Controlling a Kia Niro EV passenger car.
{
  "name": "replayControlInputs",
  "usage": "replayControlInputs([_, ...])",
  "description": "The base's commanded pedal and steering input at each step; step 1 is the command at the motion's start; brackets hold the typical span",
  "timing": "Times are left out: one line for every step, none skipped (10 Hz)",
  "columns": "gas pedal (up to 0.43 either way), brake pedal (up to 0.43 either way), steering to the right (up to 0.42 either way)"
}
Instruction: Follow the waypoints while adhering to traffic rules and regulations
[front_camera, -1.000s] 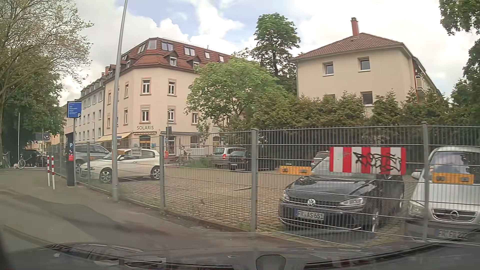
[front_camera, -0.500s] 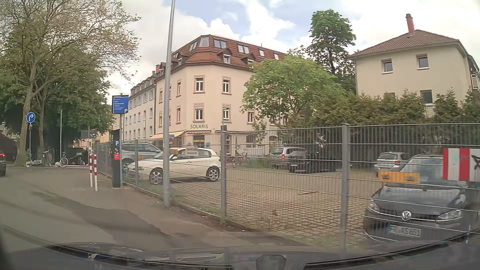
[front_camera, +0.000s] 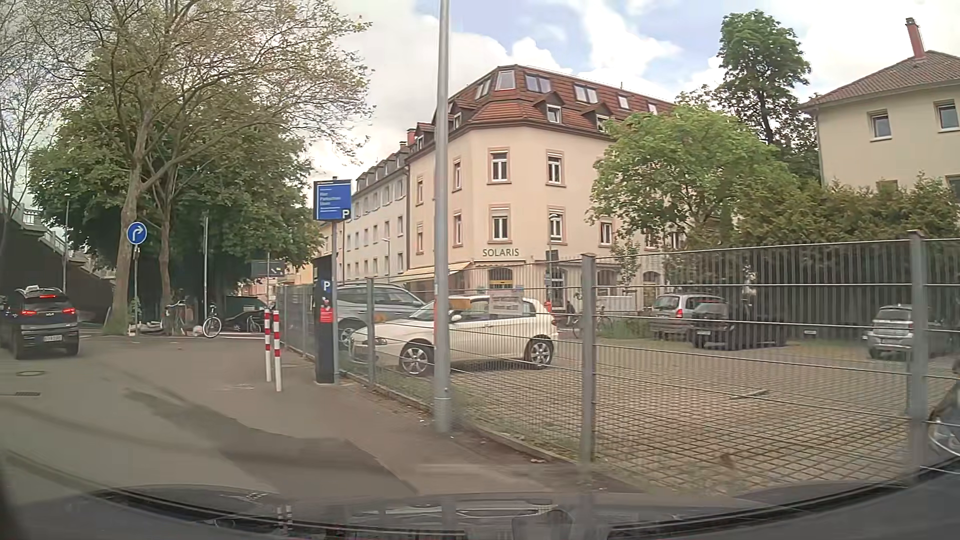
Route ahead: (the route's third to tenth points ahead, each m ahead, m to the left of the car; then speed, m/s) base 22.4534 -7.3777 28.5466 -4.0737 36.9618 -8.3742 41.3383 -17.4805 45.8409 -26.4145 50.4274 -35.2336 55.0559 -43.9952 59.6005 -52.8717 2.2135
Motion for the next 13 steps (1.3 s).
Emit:
replayControlInputs([0.000,0.000,-0.586])
replayControlInputs([0.000,0.000,-0.577])
replayControlInputs([0.000,0.000,-0.561])
replayControlInputs([0.000,0.000,-0.544])
replayControlInputs([0.000,0.000,-0.527])
replayControlInputs([0.000,0.000,-0.519])
replayControlInputs([0.000,0.000,-0.515])
replayControlInputs([0.000,0.000,-0.510])
replayControlInputs([0.000,0.000,-0.504])
replayControlInputs([0.000,0.000,-0.497])
replayControlInputs([0.000,0.000,-0.493])
replayControlInputs([0.000,0.000,-0.490])
replayControlInputs([0.000,0.000,-0.487])
